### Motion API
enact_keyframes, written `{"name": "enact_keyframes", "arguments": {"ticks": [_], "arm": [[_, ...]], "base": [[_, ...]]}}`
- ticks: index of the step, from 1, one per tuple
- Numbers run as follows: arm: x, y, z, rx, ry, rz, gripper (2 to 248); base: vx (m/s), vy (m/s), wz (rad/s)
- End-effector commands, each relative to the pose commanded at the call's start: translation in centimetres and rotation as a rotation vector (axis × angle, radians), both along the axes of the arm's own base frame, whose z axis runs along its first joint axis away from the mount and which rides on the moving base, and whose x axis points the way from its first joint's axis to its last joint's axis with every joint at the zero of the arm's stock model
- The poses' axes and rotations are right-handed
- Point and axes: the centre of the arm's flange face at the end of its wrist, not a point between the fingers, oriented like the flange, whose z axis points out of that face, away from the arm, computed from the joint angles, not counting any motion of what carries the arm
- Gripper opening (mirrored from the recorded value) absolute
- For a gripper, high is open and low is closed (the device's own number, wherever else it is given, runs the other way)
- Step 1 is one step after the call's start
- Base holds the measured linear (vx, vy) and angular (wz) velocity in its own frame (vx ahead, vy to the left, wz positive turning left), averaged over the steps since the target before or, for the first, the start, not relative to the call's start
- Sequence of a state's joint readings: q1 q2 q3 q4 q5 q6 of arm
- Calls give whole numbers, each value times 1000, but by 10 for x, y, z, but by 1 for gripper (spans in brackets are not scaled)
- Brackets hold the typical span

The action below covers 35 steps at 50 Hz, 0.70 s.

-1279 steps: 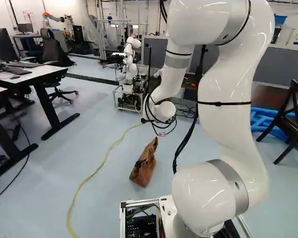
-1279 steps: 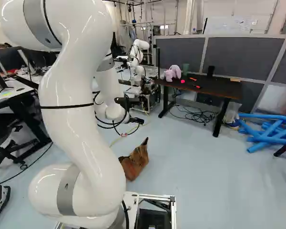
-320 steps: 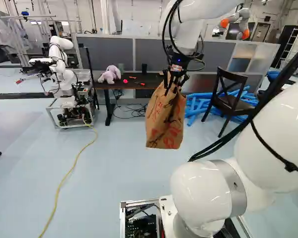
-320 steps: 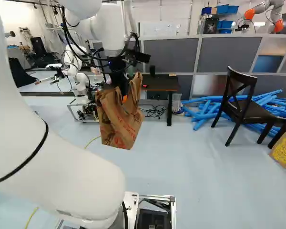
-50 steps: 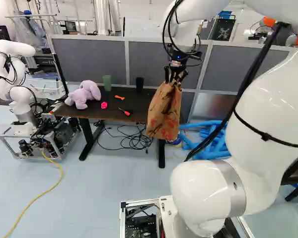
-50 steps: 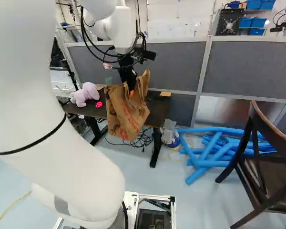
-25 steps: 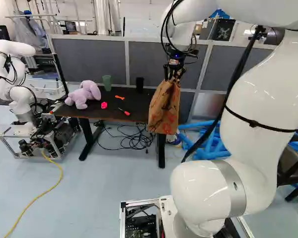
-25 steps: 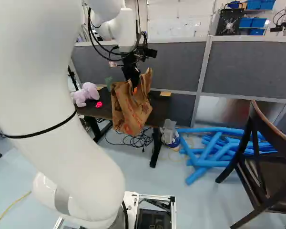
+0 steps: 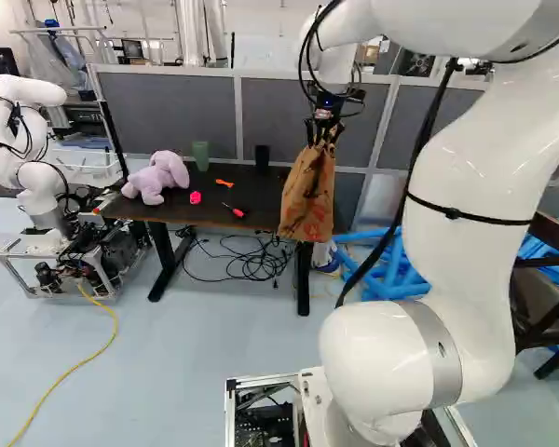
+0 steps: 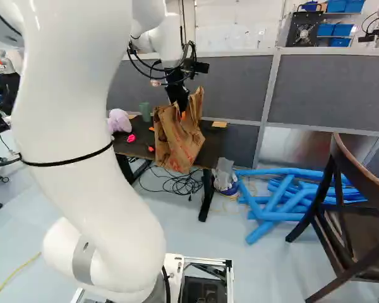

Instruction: Pick up the bag on the ground and place it on the table

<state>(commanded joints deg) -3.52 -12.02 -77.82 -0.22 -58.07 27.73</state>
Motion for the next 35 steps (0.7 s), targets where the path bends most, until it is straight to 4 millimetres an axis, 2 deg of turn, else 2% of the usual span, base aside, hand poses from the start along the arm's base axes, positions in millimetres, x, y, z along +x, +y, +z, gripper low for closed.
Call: {"name": "enact_keyframes", "arguments": {"ticks": [35], "arm": [[59,1,0,-39,-32,28,21]], "base": [[0,0,0]]}}
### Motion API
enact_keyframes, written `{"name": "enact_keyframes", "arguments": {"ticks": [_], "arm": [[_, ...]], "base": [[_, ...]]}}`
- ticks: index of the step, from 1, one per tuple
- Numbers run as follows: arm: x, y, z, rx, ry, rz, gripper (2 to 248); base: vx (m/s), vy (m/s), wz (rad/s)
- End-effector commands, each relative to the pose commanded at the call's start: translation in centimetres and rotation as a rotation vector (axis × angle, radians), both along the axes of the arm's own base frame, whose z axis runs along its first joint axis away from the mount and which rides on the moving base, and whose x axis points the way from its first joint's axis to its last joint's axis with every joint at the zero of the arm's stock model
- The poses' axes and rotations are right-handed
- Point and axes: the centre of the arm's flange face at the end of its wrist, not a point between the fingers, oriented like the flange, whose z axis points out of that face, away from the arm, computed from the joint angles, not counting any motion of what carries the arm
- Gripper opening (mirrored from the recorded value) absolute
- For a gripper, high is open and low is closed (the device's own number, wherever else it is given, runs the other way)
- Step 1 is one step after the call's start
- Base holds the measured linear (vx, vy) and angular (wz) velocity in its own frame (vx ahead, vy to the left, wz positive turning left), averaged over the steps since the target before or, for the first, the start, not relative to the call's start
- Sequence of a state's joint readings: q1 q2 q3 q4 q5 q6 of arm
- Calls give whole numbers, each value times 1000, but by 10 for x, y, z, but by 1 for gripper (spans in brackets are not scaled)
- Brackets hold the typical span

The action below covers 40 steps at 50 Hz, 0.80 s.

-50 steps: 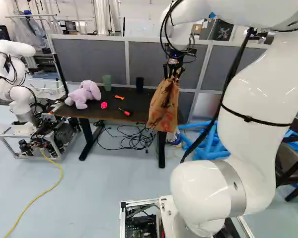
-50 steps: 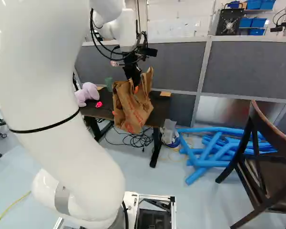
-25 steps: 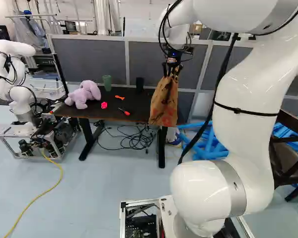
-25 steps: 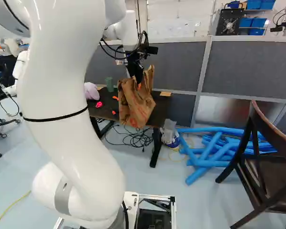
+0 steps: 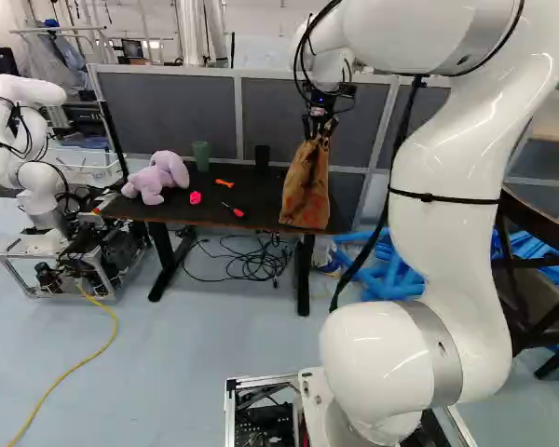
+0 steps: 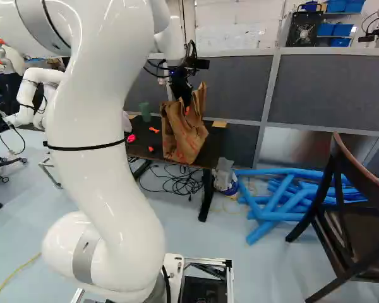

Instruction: Pick up the bag on the ground and place it on the table

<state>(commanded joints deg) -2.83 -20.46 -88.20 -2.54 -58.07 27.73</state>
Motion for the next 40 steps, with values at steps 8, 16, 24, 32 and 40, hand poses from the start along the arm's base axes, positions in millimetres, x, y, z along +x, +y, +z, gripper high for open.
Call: {"name": "enact_keyframes", "arguments": {"ticks": [8,16,24,32,40], "arm": [[13,2,0,-1,-10,5,21],[26,4,0,-14,-19,15,21],[37,5,-1,-33,-18,27,21],[46,8,-1,-44,-4,35,21],[55,9,-2,-47,13,38,21]], "base": [[0,0,0],[0,0,0],[0,0,0],[0,0,0],[0,0,0]]}}
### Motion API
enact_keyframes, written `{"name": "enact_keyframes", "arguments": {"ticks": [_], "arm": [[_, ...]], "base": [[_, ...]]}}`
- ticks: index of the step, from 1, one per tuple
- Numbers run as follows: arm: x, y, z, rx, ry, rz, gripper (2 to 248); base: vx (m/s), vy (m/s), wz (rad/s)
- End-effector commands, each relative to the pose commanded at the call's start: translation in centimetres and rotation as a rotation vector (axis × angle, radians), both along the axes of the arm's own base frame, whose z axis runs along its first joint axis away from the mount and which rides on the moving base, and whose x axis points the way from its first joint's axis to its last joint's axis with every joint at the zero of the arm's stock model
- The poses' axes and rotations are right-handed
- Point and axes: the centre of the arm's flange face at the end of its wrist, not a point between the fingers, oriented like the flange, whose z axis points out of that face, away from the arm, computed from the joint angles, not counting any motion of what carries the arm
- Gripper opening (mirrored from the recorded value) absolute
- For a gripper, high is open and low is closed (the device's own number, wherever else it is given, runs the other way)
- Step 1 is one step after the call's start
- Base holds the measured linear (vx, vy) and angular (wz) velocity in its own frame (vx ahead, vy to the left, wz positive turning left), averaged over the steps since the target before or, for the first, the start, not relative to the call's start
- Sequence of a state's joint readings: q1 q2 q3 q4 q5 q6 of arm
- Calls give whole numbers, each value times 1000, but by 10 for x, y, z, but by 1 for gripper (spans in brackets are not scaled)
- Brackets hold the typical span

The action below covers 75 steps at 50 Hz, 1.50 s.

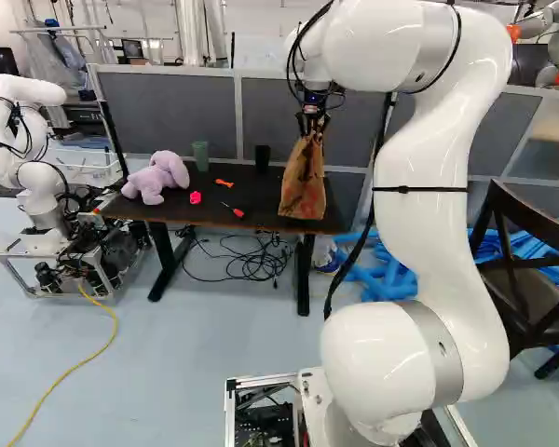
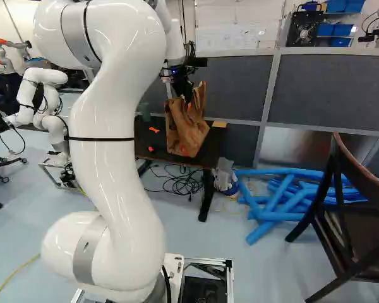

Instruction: Pick up the bag on the ground and place it on the table

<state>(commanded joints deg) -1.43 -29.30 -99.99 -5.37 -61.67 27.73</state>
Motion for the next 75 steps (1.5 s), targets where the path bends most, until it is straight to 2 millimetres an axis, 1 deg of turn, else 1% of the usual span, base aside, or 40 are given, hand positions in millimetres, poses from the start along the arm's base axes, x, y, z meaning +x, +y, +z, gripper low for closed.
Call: {"name": "enact_keyframes", "arguments": {"ticks": [22,34,52,61,75], "arm": [[23,5,-2,9,41,-2,21],[35,12,-2,19,65,1,21],[34,16,-3,41,108,0,21],[33,17,-3,45,120,50,21],[33,17,-3,35,129,193,21]], "base": [[0,0,0],[0,0,0],[0,0,0],[0,0,0],[0,0,0]]}}
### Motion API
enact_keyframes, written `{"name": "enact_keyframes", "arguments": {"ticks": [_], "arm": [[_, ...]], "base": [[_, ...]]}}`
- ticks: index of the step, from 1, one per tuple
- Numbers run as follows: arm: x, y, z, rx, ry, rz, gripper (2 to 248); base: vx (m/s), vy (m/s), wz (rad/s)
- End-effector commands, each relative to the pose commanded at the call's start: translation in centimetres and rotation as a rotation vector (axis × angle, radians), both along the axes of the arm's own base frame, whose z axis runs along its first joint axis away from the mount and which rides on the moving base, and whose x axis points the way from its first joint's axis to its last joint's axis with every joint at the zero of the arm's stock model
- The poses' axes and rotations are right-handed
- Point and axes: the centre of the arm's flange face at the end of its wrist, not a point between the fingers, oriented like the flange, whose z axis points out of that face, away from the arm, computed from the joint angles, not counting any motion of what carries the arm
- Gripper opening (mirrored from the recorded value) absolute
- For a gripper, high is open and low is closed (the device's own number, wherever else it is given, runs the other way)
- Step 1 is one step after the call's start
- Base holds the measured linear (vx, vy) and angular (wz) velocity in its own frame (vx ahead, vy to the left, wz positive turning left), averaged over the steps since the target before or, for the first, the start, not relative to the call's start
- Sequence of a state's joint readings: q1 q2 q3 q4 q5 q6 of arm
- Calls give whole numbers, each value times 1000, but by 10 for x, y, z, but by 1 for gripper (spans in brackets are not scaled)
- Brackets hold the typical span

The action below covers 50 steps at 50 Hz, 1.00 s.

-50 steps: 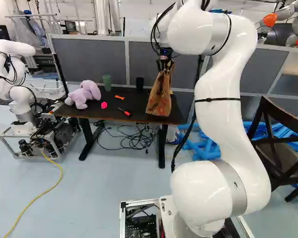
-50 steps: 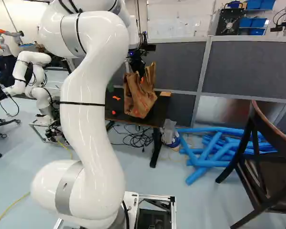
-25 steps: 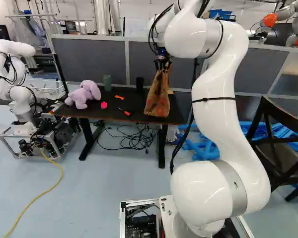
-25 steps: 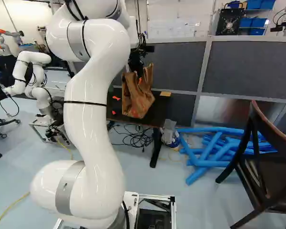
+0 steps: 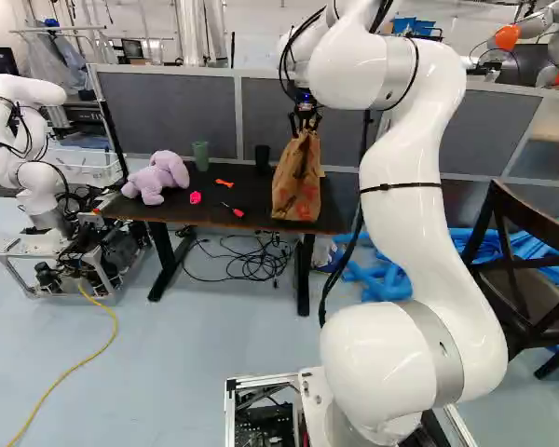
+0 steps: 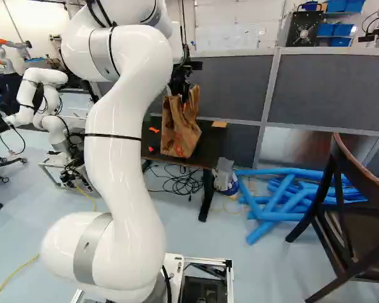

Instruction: Pick up the bag on the ground and place it on the table

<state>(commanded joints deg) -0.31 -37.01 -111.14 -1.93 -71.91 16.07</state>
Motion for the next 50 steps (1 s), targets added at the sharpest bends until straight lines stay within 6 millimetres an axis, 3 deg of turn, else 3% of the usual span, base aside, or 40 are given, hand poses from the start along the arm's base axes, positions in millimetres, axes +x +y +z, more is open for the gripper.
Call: {"name": "enact_keyframes", "arguments": {"ticks": [50], "arm": [[0,0,0,-20,17,525,21]], "base": [[0,0,0]]}}
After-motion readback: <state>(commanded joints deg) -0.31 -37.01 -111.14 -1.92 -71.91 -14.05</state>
